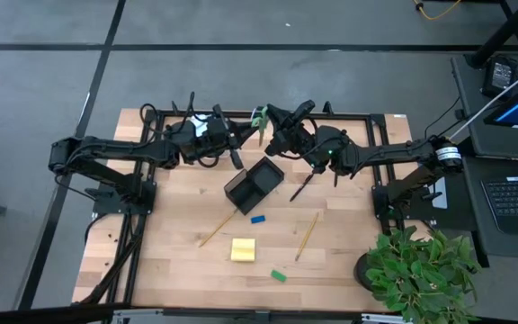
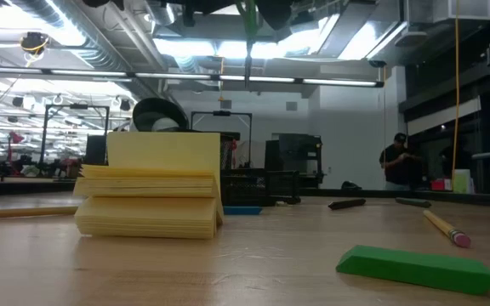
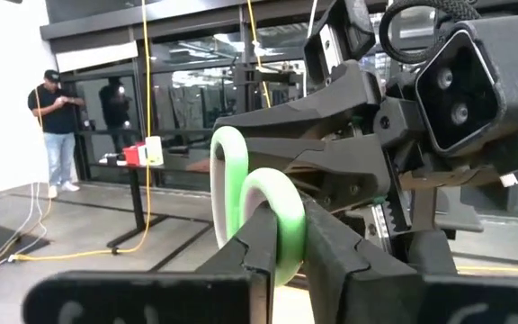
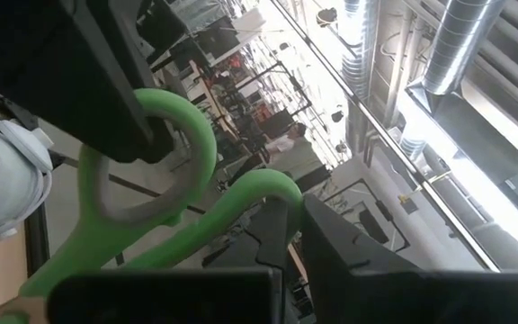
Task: Pick and place office supplies into organizer
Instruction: Put the green scissors into the black desk organizer
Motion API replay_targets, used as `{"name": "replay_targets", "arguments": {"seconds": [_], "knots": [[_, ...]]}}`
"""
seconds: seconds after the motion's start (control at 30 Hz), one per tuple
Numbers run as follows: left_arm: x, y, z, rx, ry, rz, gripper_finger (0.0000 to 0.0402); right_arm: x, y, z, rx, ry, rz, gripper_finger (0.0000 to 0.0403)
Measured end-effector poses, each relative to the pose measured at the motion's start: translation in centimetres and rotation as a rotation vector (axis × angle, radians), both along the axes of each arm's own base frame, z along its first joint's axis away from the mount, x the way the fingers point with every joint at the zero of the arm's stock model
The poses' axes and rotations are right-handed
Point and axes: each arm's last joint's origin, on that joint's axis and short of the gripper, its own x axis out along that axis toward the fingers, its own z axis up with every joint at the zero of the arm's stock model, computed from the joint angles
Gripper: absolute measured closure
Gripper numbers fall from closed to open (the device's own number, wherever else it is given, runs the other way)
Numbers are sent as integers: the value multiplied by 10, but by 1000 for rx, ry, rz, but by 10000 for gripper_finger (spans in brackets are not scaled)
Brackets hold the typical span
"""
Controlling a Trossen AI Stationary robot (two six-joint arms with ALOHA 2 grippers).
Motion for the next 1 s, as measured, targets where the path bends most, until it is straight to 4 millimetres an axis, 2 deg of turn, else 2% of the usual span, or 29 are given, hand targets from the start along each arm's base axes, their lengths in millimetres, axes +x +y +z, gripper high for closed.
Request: {"name": "replay_targets", "arguments": {"seconds": [0.3,0.57,0.73,0.87,0.93,1.0], "knots": [[-1,0,0,59,33,13,373,0,10,0,8,0,-15,378],[-18,-4,12,76,54,26,373,-7,18,8,34,-44,-72,253],[-30,-10,17,72,80,12,373,-13,29,10,71,-54,-162,209],[-37,-21,16,85,160,1,373,-15,42,3,118,-16,-262,207],[-38,-31,14,97,203,4,373,-16,49,-2,139,3,-278,225],[-41,-42,12,114,234,9,373,-17,56,-5,154,10,-270,261]]}}
